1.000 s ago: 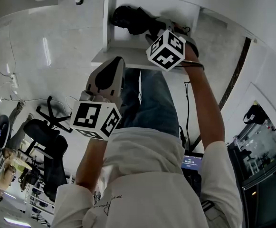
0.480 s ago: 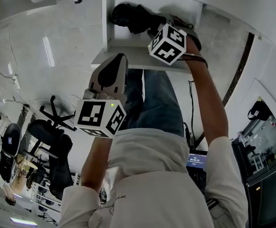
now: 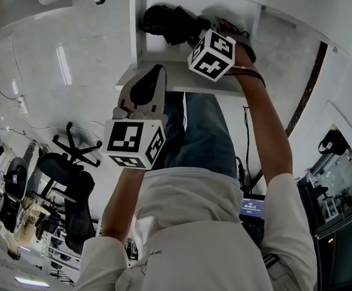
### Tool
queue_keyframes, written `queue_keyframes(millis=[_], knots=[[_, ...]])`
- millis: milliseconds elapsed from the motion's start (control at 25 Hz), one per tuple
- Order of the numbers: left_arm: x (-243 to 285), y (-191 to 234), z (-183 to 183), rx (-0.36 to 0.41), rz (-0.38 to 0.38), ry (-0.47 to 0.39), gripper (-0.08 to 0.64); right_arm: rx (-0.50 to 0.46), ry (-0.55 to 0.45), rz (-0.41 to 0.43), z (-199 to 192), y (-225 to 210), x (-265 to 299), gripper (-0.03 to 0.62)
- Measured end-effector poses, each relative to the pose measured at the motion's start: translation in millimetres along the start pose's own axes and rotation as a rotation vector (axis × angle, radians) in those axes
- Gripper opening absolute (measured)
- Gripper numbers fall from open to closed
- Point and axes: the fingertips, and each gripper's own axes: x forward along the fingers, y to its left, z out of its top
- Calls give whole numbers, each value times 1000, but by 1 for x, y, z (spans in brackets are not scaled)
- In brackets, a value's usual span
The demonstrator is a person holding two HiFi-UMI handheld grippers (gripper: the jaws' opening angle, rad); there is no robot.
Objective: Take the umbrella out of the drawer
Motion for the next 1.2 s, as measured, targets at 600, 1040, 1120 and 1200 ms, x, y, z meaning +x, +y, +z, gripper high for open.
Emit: queue_keyframes(millis=[600, 1040, 1120, 1200], knots=[[28, 11, -3, 25, 28, 61, 17, -85, 79, -19, -12, -1, 32, 271], [33, 16, 2, 21, 42, 63, 17, -96, 92, 13, -13, -4, 42, 271], [34, 16, 2, 17, 39, 62, 17, -103, 92, 34, -14, -2, 44, 270], [34, 17, 2, 9, 37, 61, 17, -106, 91, 44, -15, -2, 45, 270]])
